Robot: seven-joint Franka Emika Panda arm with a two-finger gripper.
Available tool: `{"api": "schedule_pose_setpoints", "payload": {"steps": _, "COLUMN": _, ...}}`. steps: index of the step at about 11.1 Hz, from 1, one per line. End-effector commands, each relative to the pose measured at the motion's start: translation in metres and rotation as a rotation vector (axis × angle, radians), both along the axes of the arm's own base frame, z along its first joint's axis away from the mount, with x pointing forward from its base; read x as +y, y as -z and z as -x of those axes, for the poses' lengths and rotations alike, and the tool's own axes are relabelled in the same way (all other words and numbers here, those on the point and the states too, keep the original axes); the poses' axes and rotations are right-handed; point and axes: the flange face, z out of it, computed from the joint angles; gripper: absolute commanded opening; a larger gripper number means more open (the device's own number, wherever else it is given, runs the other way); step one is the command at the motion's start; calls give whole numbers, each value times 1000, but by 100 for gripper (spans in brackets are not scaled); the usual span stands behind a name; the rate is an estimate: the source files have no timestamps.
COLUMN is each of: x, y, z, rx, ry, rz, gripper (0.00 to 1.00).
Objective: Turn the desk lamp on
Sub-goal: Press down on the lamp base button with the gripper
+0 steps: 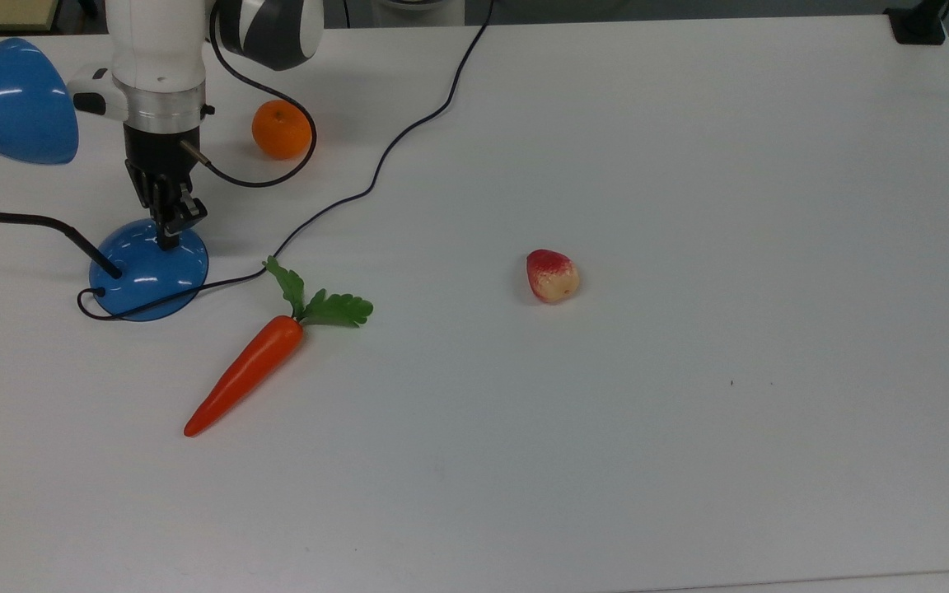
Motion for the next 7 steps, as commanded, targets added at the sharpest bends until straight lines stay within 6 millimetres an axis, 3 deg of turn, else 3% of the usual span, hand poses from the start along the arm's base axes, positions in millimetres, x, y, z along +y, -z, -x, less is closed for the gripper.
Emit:
{"api": "schedule_pose_setpoints", "payload": {"steps": 1, "x": -4, "y": -2, "z": 7, "rx": 2, "ry": -12, "rz": 20, "gripper": 0}}
{"api": "schedule_pose_setpoints", "payload": {"steps": 7, "x": -7, "y": 3, "z": 10, "rx": 12, "ry": -17, "rz": 22, "gripper": 0}}
